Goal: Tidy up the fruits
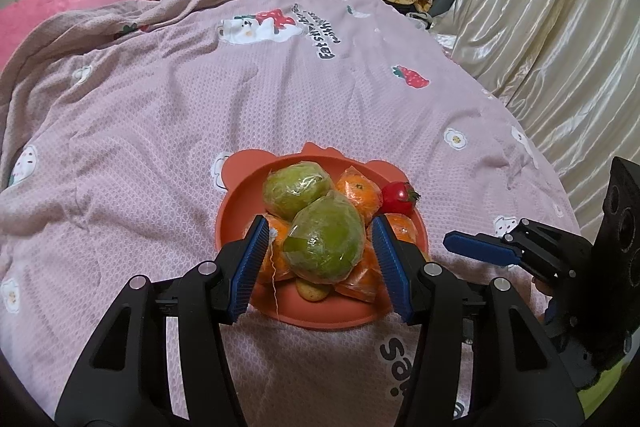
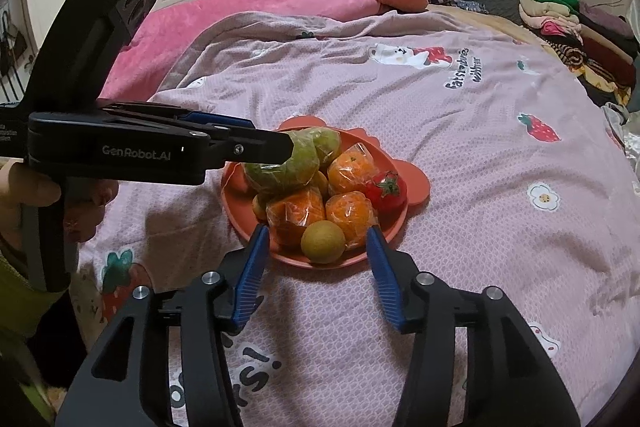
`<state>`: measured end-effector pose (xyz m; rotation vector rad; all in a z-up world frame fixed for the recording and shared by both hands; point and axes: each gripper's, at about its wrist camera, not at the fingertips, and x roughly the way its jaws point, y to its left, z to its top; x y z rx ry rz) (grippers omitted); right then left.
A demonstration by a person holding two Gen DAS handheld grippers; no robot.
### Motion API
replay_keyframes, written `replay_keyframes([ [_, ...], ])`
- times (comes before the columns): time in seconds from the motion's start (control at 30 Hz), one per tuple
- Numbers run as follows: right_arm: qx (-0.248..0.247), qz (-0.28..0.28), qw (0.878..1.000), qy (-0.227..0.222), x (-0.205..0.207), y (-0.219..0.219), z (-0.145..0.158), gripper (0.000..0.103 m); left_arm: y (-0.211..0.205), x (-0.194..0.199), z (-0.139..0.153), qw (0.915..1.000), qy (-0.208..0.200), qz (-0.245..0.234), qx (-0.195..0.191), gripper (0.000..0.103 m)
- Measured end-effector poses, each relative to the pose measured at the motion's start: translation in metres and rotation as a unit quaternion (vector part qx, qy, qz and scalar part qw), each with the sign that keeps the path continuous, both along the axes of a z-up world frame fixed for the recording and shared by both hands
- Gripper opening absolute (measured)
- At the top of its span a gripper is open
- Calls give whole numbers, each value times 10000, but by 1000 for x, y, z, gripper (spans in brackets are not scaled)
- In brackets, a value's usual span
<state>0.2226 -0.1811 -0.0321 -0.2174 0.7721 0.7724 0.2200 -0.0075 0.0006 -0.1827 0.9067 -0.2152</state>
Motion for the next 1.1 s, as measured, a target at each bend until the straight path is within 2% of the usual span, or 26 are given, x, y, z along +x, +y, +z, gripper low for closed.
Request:
replay_keyframes([
  [0.07, -13, -21, 10000, -23, -2, 0, 1, 60, 0, -2, 2, 10000, -17, -4, -12, 45],
  [0.4, 60, -112, 9999, -116, -12, -3, 8, 70, 2, -11, 12, 9999, -110, 30, -26, 45],
  [0.8, 120, -284, 9994, -145, -22, -9, 12, 78, 7, -23, 26, 9996, -240, 103, -51, 55],
  [1.1, 197, -349, 9990, -214, -34, -11, 22, 84, 11, -38, 39, 9991, -387, 156, -65, 67],
])
